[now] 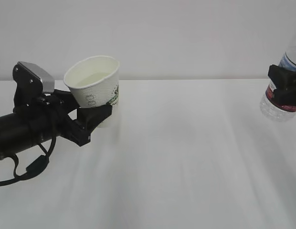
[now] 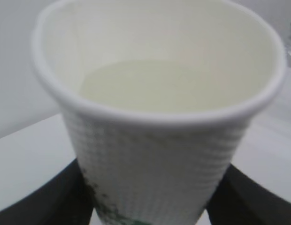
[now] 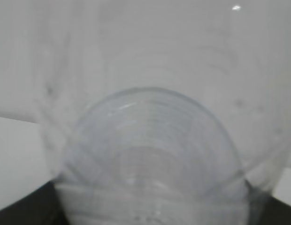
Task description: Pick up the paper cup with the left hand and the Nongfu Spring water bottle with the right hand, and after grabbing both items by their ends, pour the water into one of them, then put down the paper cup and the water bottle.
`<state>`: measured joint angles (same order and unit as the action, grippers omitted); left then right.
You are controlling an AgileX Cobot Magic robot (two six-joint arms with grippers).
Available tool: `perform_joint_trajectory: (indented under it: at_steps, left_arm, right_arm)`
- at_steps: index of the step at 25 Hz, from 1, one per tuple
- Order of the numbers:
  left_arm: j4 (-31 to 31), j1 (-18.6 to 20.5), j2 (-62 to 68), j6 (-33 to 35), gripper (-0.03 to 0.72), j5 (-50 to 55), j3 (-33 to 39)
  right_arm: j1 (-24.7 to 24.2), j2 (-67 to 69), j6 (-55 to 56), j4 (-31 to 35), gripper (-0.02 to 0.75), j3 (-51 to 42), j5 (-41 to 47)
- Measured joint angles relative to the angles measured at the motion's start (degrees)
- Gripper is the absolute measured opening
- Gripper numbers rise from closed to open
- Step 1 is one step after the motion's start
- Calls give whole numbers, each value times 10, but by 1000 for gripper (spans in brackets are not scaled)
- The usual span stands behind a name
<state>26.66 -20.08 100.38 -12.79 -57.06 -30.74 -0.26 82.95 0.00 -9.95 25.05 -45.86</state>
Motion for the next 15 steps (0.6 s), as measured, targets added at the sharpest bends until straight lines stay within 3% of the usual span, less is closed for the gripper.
perform_joint_trajectory:
  at_steps: [15]
  left_arm:
    - [-56, 75, 0, 6, 483, -6, 0]
  right_arm:
    - [0, 0, 0, 0, 442, 0, -1]
